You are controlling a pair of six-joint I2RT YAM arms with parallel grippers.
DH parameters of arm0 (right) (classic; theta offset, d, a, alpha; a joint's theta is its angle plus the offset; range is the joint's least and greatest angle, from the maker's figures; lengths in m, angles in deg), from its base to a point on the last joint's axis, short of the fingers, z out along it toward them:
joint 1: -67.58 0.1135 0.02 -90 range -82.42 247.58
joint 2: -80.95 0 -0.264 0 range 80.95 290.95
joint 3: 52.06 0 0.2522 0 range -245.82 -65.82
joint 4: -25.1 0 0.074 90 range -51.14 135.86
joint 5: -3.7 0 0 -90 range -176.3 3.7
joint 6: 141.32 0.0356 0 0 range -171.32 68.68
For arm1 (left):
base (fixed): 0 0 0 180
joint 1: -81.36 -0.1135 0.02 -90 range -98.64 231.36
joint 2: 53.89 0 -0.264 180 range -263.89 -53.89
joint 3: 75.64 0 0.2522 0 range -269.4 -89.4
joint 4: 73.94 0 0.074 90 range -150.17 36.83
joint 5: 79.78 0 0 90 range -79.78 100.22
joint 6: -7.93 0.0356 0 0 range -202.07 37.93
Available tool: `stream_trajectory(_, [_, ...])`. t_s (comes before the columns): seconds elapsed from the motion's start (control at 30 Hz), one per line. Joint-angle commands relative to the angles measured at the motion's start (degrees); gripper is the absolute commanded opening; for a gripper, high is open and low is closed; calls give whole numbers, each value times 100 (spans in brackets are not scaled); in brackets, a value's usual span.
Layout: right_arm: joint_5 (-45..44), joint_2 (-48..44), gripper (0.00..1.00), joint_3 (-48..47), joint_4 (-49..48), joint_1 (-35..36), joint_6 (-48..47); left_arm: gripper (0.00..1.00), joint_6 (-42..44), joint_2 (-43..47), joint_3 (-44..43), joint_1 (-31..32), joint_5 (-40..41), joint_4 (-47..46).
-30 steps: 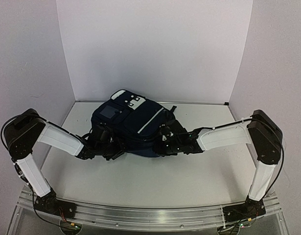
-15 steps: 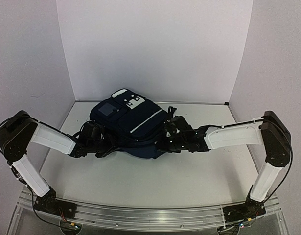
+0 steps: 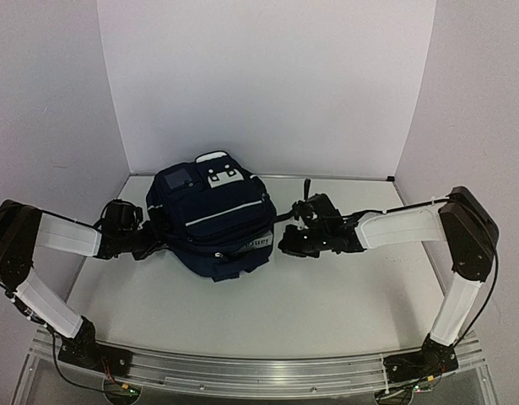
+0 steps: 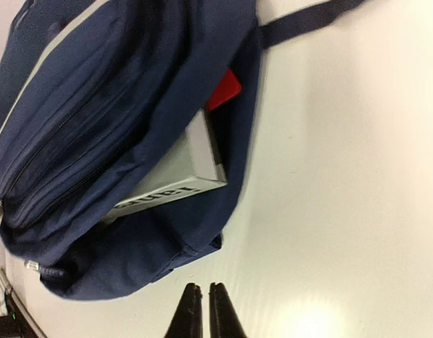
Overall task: Pack the student bag
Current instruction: Adjust the student bag at the center of the board.
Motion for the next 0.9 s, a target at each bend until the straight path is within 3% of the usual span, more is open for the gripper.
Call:
stream_trajectory(0.0, [1159,-20,24,-180,-869,221,-928,0,687,-54,-153,-999,-710,-308])
stream_trajectory(0.07, [959,4,36,-218,-847,269,-987,2,829,-293,-363,-1338,-1325,-453])
stream_trajectory(0.23, [268,92,49,-279,-620,9,-288,46,1254,-290,-875,-1407,-1832,-252])
stream_trajectory(0.33, [419,170,51,-146,-896,-260,40,62,1780,270,-855,-1206,-1498,102])
stream_trajectory(0.5, [937,559,51,-206,-1313,-503,212,69,3011,1364,-1056,44,191,1161])
stream_trajectory(0.63, [1094,899,51,-265,-1491,-712,434,77,3632,1937,-1133,1049,799,1419])
stream_trajectory(0.77, [1161,929,53,-124,-1719,-879,608,78,4202,1633,-1611,2220,1399,1880])
stream_trajectory(0.87, [1159,832,54,42,-1808,-928,631,78,4511,922,-2219,3073,1959,2272])
